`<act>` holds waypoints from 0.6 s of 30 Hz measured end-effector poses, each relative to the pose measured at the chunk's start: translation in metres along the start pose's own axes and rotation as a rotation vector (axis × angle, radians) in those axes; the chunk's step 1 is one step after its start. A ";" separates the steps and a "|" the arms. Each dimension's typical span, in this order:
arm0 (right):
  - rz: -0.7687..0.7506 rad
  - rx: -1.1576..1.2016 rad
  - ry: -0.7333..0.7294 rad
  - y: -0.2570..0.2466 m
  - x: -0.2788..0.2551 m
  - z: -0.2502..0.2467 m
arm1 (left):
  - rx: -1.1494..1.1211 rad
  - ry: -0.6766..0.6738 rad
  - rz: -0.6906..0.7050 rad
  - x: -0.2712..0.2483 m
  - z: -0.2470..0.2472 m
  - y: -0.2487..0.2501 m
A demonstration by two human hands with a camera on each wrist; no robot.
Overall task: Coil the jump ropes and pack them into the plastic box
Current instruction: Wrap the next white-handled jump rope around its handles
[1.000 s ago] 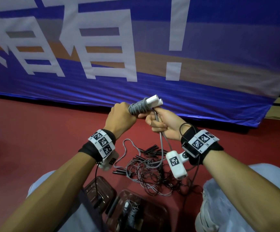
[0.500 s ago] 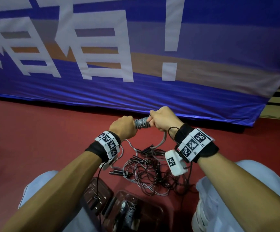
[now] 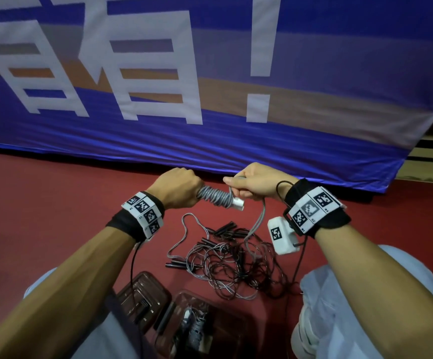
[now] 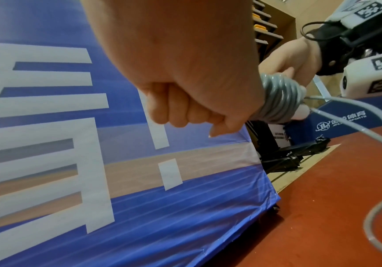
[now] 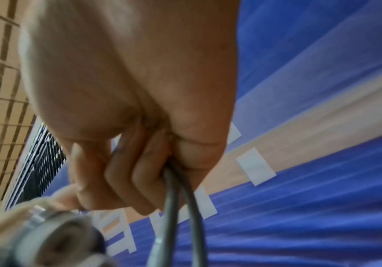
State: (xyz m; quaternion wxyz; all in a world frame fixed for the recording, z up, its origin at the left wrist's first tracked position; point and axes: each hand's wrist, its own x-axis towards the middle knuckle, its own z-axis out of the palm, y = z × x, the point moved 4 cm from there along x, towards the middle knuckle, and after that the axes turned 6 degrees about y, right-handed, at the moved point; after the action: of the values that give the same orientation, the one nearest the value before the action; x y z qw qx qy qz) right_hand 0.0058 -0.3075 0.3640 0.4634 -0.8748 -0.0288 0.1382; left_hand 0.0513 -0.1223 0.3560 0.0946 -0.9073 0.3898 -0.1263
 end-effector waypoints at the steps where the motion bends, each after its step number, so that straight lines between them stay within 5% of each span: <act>1: -0.070 -0.074 0.007 -0.004 -0.003 -0.002 | -0.032 0.046 0.014 -0.002 -0.003 -0.001; 7: -0.226 0.193 -0.019 -0.016 -0.003 0.002 | -0.290 0.332 -0.008 -0.016 -0.016 -0.013; 18: 0.013 0.606 0.173 -0.020 0.016 0.002 | -0.689 0.405 -0.386 -0.011 -0.011 -0.014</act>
State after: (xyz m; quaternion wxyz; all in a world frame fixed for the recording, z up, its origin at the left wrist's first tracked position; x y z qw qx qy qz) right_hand 0.0227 -0.2921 0.3759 0.7027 -0.7057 0.0589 0.0684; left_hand 0.0502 -0.1054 0.3686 -0.3170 -0.8990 0.2431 -0.1797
